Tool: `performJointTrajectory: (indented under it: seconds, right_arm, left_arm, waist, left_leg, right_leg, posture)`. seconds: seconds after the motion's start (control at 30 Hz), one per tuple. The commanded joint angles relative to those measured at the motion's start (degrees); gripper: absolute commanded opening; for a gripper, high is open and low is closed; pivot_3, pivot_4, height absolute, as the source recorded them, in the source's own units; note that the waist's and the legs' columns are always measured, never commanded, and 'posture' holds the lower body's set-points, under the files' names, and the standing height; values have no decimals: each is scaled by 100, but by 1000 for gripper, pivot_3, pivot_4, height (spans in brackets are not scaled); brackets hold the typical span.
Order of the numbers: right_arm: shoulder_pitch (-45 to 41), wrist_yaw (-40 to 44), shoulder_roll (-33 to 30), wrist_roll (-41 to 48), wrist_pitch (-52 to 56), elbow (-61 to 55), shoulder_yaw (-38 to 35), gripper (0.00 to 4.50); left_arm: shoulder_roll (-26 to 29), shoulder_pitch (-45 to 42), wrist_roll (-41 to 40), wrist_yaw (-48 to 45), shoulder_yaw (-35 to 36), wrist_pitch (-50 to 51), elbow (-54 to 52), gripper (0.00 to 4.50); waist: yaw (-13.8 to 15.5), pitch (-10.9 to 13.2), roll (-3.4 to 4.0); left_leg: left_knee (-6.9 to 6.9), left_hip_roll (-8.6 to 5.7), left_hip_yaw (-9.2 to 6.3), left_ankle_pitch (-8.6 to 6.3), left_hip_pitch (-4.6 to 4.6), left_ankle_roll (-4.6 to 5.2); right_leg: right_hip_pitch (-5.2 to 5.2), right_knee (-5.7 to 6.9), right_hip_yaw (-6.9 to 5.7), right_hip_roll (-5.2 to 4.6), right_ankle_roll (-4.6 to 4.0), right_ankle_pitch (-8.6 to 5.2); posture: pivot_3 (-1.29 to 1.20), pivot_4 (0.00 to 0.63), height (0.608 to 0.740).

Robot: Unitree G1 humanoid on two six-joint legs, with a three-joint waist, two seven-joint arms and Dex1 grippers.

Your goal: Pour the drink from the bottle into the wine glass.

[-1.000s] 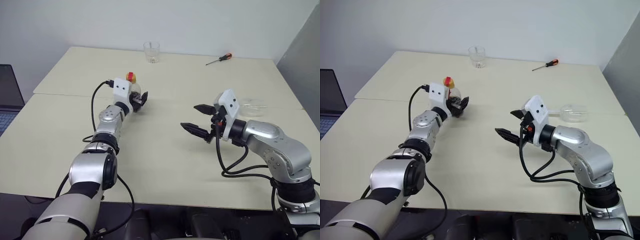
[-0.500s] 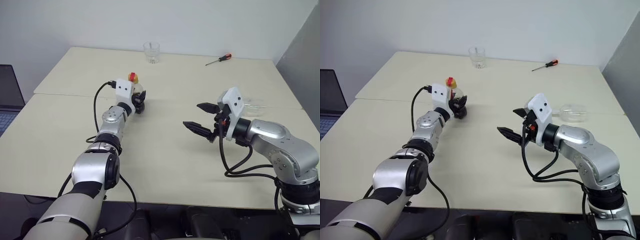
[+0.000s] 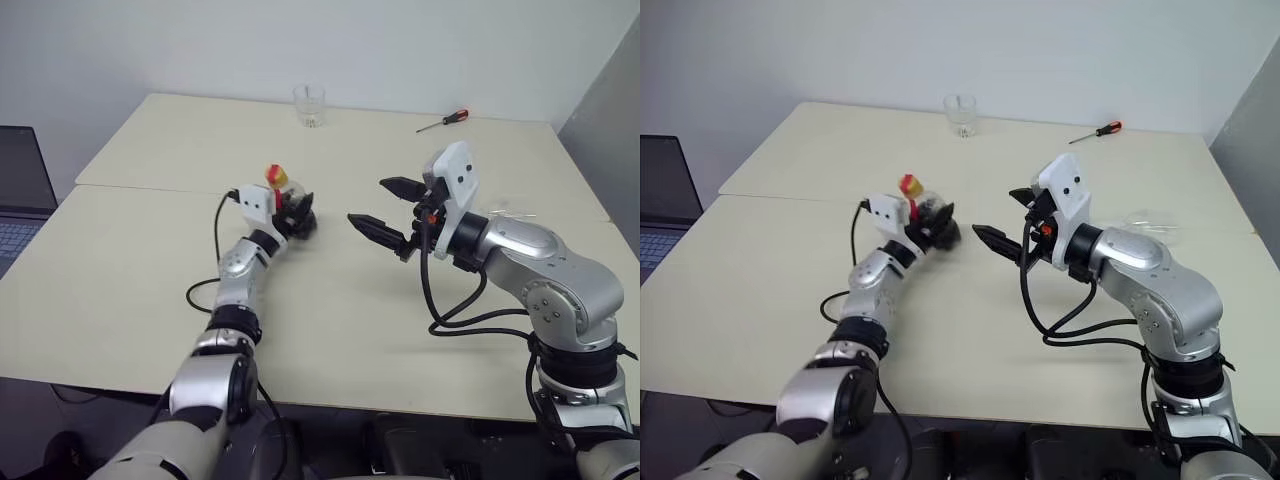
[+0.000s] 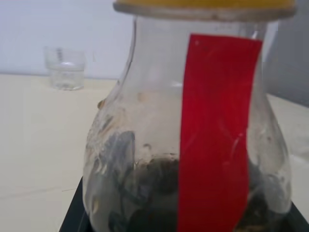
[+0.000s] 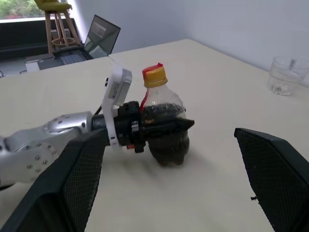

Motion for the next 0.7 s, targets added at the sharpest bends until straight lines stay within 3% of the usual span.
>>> performJointTrajectory:
  seconds: [0.03, 0.13, 0.3, 0.7]
  right_arm:
    - [-185, -344, 98, -133, 17, -327, -52, 4500]
    - [-168, -583, 235, -1, 326, -599, -49, 4500]
    - [-198, -1183, 439, 39, 1266, -828, -148, 4500]
    - [-187, -1812, 1165, -47, 1473, -659, -375, 4500]
  left_arm:
    - [-183, 355, -58, -25, -507, 930, -1397, 1969]
    - [-221, 681, 30, 138, -902, 1743, -2426, 1946]
    - [-78, 818, 420, 252, -1503, 2365, -3206, 1934]
    - [-67, 919, 566, 295, -1886, 2450, -3538, 1860]
  waist:
    - [-2, 0, 0]
    - [-9, 0, 1]
    - [-18, 0, 1]
    - [-36, -1, 2]
  left_leg:
    - [0, -1, -3, 0, 0, 0]
    - [0, 0, -8, 0, 1, 1]
    - [0, 0, -18, 0, 1, 1]
    - [-2, 1, -60, 0, 0, 2]
  right_leg:
    - [0, 1, -1, 0, 0, 0]
    - [0, 5, 0, 2, 0, 0]
    - [-1, 12, 0, 4, -1, -1]
    - [-2, 16, 2, 10, -10, -7]
  posture:
    - [0, 150, 740]
    - [0, 150, 740]
    - [0, 150, 740]
    - [0, 150, 740]
